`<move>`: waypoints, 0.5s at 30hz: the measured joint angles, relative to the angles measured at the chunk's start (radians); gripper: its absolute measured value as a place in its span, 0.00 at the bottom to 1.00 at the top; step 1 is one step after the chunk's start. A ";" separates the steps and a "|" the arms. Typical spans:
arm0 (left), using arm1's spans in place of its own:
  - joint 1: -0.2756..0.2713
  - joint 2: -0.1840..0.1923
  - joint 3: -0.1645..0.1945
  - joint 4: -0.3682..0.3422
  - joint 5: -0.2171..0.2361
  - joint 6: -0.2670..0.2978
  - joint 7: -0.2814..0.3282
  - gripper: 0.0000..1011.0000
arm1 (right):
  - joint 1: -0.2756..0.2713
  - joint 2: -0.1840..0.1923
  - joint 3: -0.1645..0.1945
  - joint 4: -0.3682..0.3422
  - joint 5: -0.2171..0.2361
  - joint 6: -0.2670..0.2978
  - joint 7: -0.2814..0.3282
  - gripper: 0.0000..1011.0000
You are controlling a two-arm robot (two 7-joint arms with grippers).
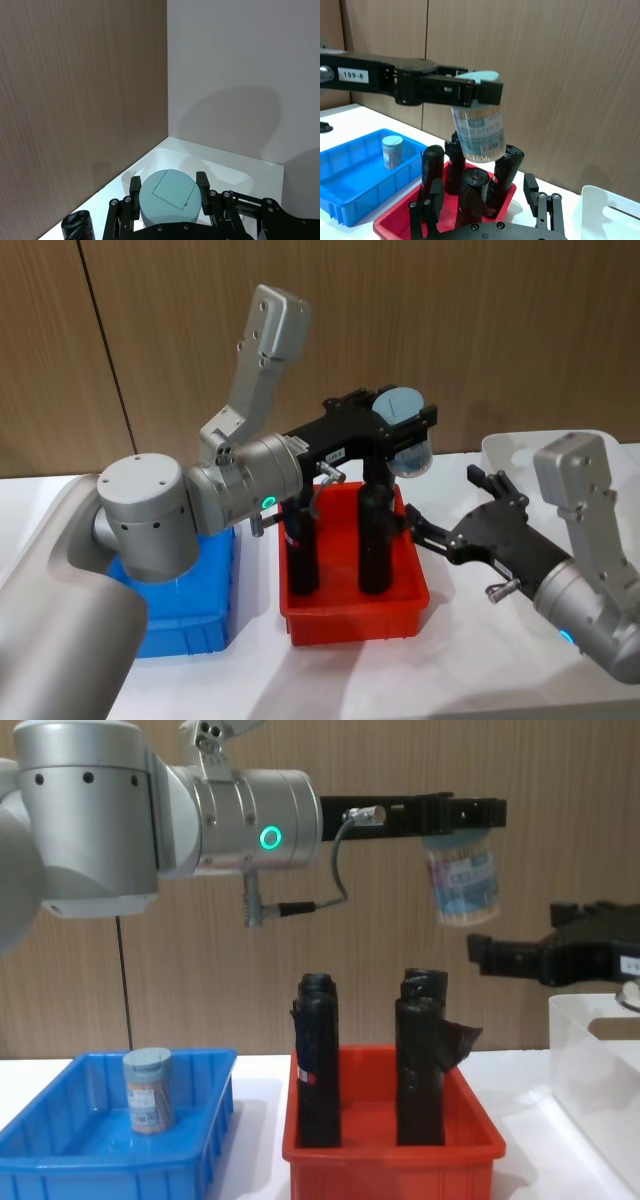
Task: Pick the cotton swabs from the blue box and place them into the white box.
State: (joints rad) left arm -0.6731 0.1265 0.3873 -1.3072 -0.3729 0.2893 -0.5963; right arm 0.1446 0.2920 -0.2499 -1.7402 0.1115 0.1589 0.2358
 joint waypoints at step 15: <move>-0.001 -0.001 0.000 0.001 0.000 0.000 -0.001 0.66 | 0.060 -0.032 -0.003 0.028 0.004 0.032 0.029 0.99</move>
State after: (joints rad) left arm -0.6743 0.1256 0.3874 -1.3061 -0.3729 0.2895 -0.5973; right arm 0.2047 0.2603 -0.2531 -1.7126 0.1155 0.1904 0.2653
